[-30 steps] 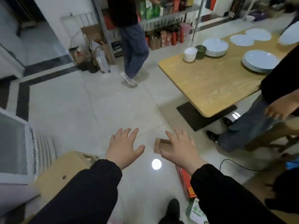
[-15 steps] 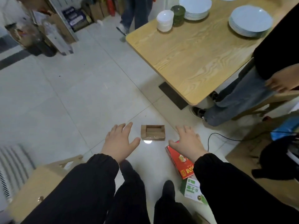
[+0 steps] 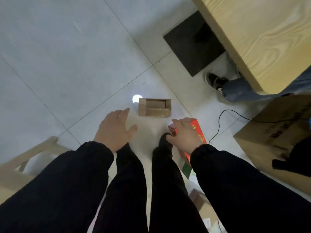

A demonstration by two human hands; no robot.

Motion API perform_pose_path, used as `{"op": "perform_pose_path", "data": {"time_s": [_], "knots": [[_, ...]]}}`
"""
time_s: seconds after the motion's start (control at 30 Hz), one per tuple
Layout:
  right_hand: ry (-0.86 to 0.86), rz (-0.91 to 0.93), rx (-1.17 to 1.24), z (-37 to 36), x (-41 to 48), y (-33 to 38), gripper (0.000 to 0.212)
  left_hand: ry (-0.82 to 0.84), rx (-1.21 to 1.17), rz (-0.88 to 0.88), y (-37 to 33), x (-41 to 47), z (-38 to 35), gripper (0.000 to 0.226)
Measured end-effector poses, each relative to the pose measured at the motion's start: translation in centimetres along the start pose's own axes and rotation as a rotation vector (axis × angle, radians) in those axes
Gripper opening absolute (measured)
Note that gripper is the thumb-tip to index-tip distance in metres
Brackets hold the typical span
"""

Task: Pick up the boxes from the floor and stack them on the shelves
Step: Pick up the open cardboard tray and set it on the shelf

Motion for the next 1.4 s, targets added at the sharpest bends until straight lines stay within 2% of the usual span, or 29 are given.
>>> {"op": "perform_pose_path", "data": {"time_s": [0.1, 0.17, 0.27, 0.3, 0.43, 0.5, 0.57, 0.63, 0.7, 0.8, 0.87, 1.03, 1.1, 1.13, 1.2, 1.27, 1.4], "knots": [[0.071, -0.086, 0.158, -4.4, 7.2, -1.1, 0.081, 0.067, -0.077, 0.103, 4.0, 4.0, -5.7, 0.076], [0.048, -0.173, 0.290, -7.2, 12.2, -2.6, 0.085, 0.124, -0.148, 0.175, 6.1, 7.2, -10.1, 0.077], [-0.035, -0.249, 0.387, -11.3, 19.7, -5.5, 0.065, 0.170, -0.269, 0.265, 8.7, 12.6, -17.2, 0.080], [-0.054, -0.272, 0.406, -12.5, 22.3, -6.6, 0.066, 0.192, -0.291, 0.274, 9.4, 14.5, -19.7, 0.082], [-0.149, -0.405, 0.479, -16.9, 30.9, -10.5, 0.097, 0.222, -0.409, 0.329, 11.4, 22.2, -28.3, 0.091], [-0.129, -0.496, 0.527, -19.2, 33.9, -12.5, 0.093, 0.238, -0.511, 0.409, 12.0, 25.2, -31.6, 0.093], [-0.031, -0.551, 0.641, -21.0, 35.8, -13.5, 0.078, 0.285, -0.629, 0.442, 12.1, 26.9, -33.9, 0.080], [0.027, -0.528, 0.755, -21.6, 36.2, -12.9, 0.066, 0.282, -0.736, 0.432, 12.1, 27.2, -34.2, 0.055], [-0.008, -0.515, 0.821, -20.2, 34.4, -10.6, 0.063, 0.199, -0.812, 0.452, 12.1, 25.4, -31.9, 0.040], [-0.063, -0.423, 0.910, -15.7, 29.7, -5.6, 0.038, 0.010, -0.931, 0.456, 12.5, 20.8, -24.8, 0.025], [-0.051, -0.322, 0.931, -11.5, 25.4, -1.1, 0.030, -0.090, -1.020, 0.472, 12.7, 16.8, -18.3, 0.028], [-0.064, -0.046, 0.987, 1.1, 11.7, 11.9, 0.024, -0.409, -1.215, 0.543, 11.7, 3.7, 1.5, 0.028], [-0.047, 0.068, 1.006, 5.9, 5.6, 16.7, 0.029, -0.525, -1.308, 0.548, 10.5, -2.6, 8.7, 0.036], [-0.045, 0.128, 1.000, 8.1, 2.6, 18.9, 0.034, -0.597, -1.359, 0.562, 10.0, -5.8, 12.3, 0.032], [-0.019, 0.258, 0.984, 11.9, -3.4, 22.9, 0.044, -0.742, -1.389, 0.539, 8.9, -12.5, 18.6, 0.008], [0.034, 0.390, 0.964, 14.8, -9.3, 26.2, 0.053, -0.874, -1.421, 0.542, 7.9, -19.4, 23.2, 0.026], [0.149, 0.657, 0.912, 17.5, -21.0, 31.5, 0.044, -1.210, -1.443, 0.560, 5.5, -33.9, 27.6, 0.023]]}}
Point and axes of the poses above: each hand's wrist, its own x-axis towards the middle knuckle, its own z-axis out of the back of the hand, y = z × x, the point moved 3 cm from there along x, towards the middle knuckle, and after that the axes turned 8 degrees about -y, right-handed, at the moved point
